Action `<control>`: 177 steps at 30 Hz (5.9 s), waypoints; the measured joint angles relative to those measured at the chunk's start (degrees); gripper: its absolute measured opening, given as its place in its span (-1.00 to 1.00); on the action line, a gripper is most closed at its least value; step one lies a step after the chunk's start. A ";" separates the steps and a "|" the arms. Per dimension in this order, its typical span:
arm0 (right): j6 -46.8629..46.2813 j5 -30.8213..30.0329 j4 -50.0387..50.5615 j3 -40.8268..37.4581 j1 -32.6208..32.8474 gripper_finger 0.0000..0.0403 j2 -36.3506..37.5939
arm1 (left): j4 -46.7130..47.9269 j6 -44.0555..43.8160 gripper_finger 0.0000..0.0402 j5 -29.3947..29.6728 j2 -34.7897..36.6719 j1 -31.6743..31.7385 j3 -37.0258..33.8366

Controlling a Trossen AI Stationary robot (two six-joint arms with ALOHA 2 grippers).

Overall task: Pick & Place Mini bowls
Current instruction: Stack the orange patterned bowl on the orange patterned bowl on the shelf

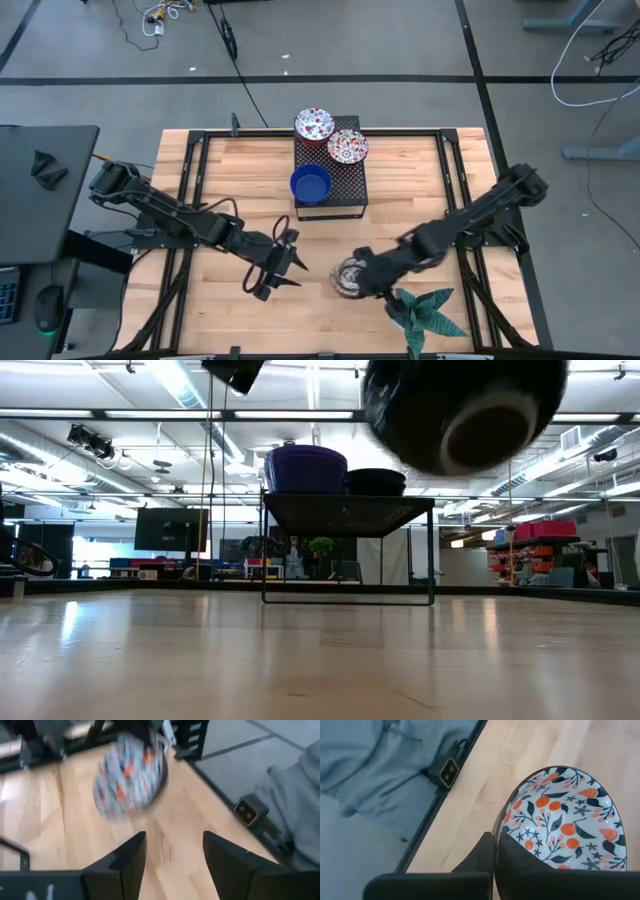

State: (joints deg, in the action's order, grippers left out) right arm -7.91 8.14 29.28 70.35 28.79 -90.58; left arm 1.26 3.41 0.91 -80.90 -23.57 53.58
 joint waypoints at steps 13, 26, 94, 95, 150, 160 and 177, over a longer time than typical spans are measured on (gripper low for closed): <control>10.46 -36.54 14.76 17.51 -5.56 -0.96 9.20 | -23.17 -11.62 -0.10 9.81 -1.57 0.00 -16.06; 21.61 -27.59 18.79 19.91 -34.28 -0.97 4.26 | -38.44 -14.83 -0.10 14.10 -6.46 0.00 -22.08; 23.42 -17.01 28.04 25.09 -44.73 -0.91 -7.42 | -40.52 -14.78 -0.10 14.27 -7.15 0.20 -22.03; 23.39 -16.57 28.11 25.09 -44.73 -0.91 -7.42 | -40.54 -14.78 -0.10 14.27 -7.15 0.20 -22.03; 21.61 -10.15 28.01 25.13 -45.80 -0.96 -4.84 | -40.46 -14.81 -0.10 14.27 -7.10 0.20 -22.03; 22.52 -10.20 28.44 25.13 -45.80 -0.97 -5.23 | -40.47 -14.81 -0.10 14.27 -7.10 0.20 -22.03; 21.32 -14.38 30.89 25.09 -45.42 -0.99 -2.12 | -40.47 -15.85 -0.10 14.21 -7.13 -0.81 -22.03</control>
State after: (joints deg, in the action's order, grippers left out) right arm 13.41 -6.24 60.17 95.44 -16.63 -92.70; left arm -39.22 -12.45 15.11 -88.03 -24.38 31.55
